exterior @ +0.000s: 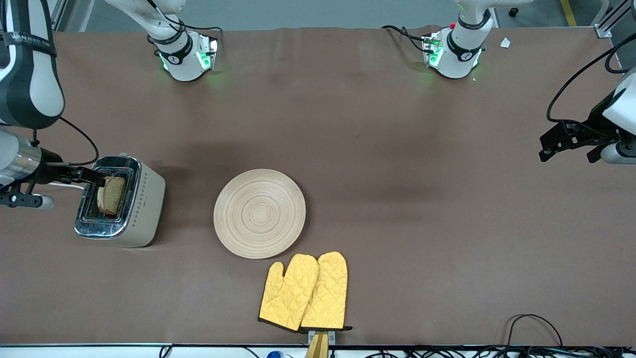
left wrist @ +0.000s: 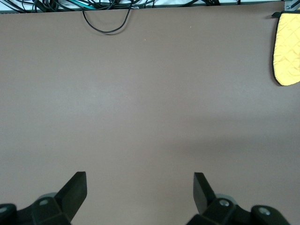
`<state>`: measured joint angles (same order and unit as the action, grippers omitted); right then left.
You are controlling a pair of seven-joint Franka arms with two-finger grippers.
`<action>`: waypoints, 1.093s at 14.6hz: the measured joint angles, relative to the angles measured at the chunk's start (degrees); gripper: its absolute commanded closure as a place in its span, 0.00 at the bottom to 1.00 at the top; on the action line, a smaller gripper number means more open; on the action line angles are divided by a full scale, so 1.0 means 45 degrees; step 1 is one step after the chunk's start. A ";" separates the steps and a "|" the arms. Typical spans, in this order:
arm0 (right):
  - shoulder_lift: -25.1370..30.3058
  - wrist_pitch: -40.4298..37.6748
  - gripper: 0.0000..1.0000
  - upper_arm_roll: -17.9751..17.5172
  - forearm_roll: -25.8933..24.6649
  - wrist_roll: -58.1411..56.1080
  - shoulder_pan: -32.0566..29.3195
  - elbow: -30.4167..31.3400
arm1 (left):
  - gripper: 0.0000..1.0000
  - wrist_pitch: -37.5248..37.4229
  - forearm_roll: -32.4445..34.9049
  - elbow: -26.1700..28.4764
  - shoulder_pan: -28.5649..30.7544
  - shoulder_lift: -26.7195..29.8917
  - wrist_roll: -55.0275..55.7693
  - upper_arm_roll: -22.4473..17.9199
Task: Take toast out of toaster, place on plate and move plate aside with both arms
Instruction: 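Reach the right gripper down to the bread slice in the toaster, then grasp the bread slice and lift it out of the toaster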
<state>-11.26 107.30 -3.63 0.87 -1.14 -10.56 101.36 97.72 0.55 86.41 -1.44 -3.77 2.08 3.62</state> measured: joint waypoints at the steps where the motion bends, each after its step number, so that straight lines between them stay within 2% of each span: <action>1: -0.0123 0.0004 0.00 0.0004 0.0000 0.0000 0.0000 0.0042 | 0.00 0.0000 0.0000 0.0000 0.0000 0.0000 0.0000 0.0000; 6: -0.0519 0.1221 0.00 0.0007 0.0000 0.0000 0.0000 0.0797 | 0.00 0.0000 0.0000 0.0000 0.0000 0.0000 0.0001 0.0000; 7: -0.0616 0.1407 0.07 0.0007 0.0000 0.0000 0.0000 0.0868 | 0.00 0.0000 0.0000 0.0000 0.0000 -0.0001 0.0000 0.0000; 8: -0.0698 0.1579 0.27 0.0006 0.0000 0.0000 0.0000 0.0912 | 0.00 0.0000 0.0000 0.0000 0.0000 -0.0001 0.0001 0.0000; 9: -0.0754 0.1664 0.63 0.0003 0.0000 0.0000 0.0001 0.0938 | 0.00 0.0000 0.0000 0.0000 0.0000 -0.0001 0.0001 0.0000; 10: -0.0791 0.1675 0.89 -0.0003 0.0000 0.0000 0.0003 0.0948 | 0.00 0.0000 0.0000 0.0000 0.0000 -0.0001 0.0001 0.0000; 11: -0.0813 0.1674 0.99 -0.0009 0.0000 0.0000 0.0008 0.0954 | 0.00 0.0000 0.0000 0.0000 0.0000 -0.0001 0.0001 0.0000; 16: -0.0822 0.1564 1.00 -0.0039 0.0000 0.0013 0.0040 0.0960 | 0.00 0.0000 0.0000 0.0000 0.0000 -0.0001 0.0001 0.0000</action>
<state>-14.96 114.34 -3.81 0.87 -1.08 -10.39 105.69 97.71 0.55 86.41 -1.44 -3.78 2.09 3.62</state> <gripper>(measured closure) 0.806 0.000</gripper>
